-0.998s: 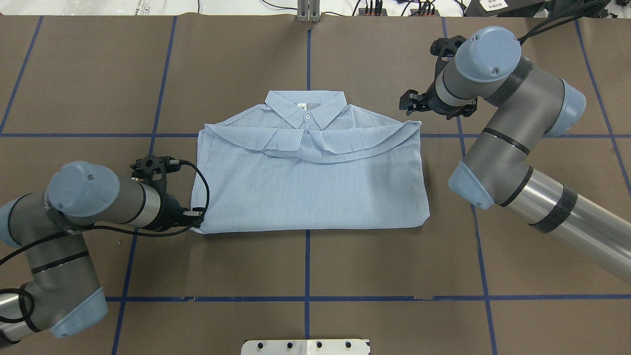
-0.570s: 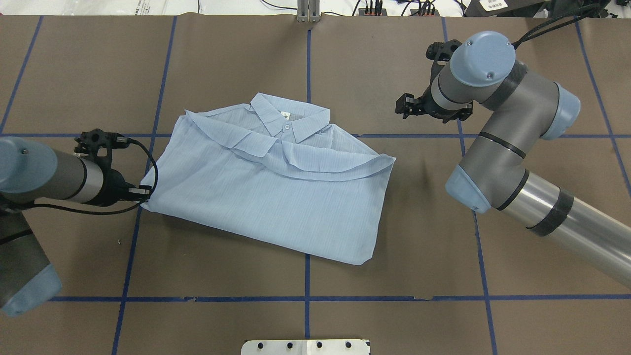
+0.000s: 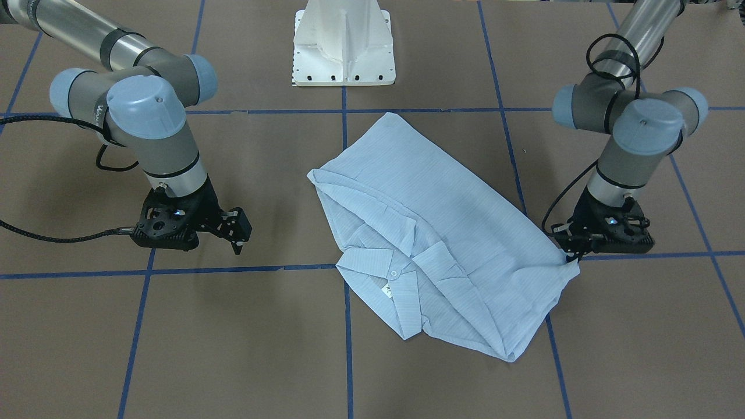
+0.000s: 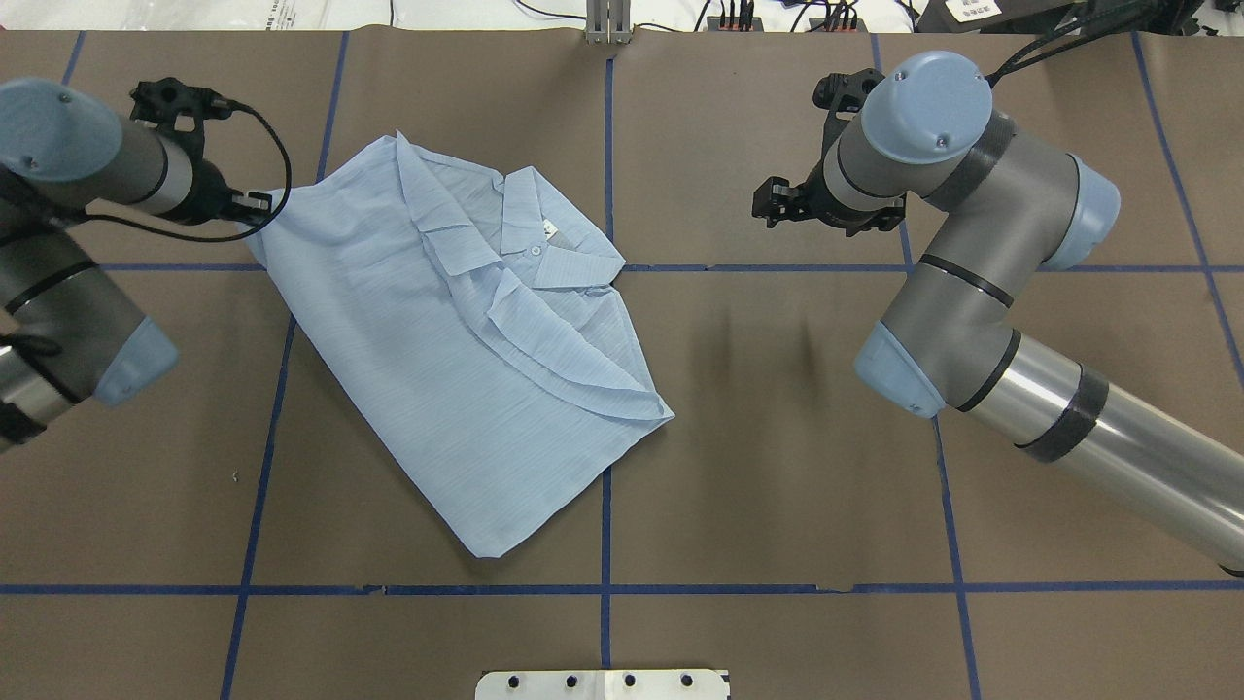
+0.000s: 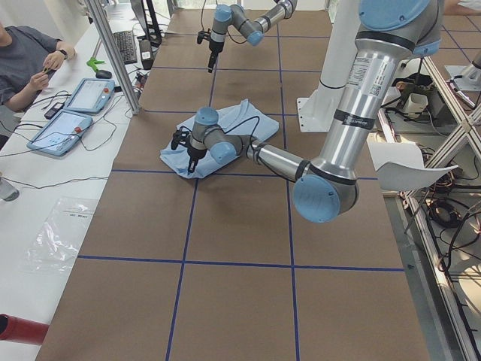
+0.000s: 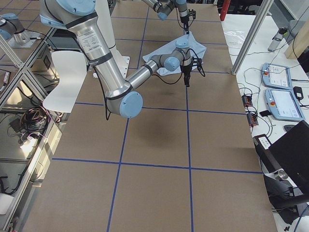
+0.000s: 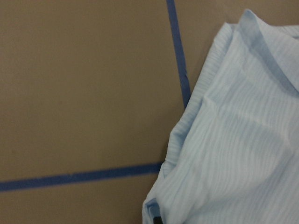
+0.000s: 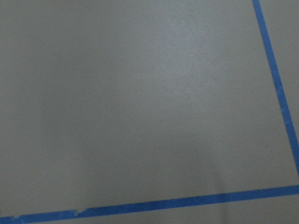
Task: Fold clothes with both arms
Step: 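Grasp the folded shirt's edge with the left gripper and drag it away, then lower the right gripper onto the shirt's collar area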
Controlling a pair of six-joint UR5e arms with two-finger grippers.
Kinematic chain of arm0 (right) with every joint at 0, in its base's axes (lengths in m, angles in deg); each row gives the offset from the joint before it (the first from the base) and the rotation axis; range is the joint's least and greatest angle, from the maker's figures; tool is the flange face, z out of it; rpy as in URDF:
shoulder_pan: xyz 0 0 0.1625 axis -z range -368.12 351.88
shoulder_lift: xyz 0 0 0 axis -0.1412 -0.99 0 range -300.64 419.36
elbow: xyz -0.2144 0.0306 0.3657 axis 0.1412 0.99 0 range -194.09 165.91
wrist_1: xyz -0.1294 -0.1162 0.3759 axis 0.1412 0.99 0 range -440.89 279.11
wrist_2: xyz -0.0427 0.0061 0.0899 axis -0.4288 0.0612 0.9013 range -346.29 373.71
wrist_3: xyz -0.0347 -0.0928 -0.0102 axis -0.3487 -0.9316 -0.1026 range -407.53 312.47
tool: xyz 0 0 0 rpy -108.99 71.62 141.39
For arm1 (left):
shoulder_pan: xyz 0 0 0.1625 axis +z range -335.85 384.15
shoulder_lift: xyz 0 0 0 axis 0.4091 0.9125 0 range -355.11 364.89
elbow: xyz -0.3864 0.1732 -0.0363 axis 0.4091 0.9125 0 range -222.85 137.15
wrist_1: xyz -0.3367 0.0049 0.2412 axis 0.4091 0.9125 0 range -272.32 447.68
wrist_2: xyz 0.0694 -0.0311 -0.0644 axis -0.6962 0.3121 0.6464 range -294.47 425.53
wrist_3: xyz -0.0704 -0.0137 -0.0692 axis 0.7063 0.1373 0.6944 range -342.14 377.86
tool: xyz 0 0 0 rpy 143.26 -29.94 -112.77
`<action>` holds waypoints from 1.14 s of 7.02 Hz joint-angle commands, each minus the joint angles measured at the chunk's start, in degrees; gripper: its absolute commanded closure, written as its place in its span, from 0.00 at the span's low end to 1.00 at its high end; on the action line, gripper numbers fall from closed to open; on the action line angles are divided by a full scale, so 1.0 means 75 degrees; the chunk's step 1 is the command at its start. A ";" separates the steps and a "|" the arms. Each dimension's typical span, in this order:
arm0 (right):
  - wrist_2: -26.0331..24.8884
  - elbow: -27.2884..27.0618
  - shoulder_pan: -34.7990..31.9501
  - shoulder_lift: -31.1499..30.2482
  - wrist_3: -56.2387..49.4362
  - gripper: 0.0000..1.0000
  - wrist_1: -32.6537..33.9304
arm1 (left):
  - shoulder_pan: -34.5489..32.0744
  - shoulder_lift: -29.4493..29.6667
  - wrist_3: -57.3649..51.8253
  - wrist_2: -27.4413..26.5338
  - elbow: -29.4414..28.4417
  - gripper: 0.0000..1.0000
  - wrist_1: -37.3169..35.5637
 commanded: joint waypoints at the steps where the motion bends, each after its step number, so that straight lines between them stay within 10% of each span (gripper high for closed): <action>1: 0.0011 0.0010 0.0058 0.0195 0.0021 0.00 0.0009 | -0.0361 0.1574 -0.0207 -0.0184 -0.1894 1.00 0.0119; 3: 0.0023 0.0010 0.0093 0.0265 0.0022 0.00 0.0009 | -0.0793 0.2238 -0.0986 -0.0150 -0.2745 0.91 0.0421; 4: 0.0023 0.0010 0.0093 0.0347 0.0033 0.00 0.0021 | -0.0866 0.2110 -0.1342 -0.0127 -0.2769 0.01 0.0888; 8: -0.0245 0.1749 0.0935 0.2299 0.2521 0.00 0.0080 | -0.1183 0.1314 -0.1288 0.1303 -0.1707 0.00 0.0916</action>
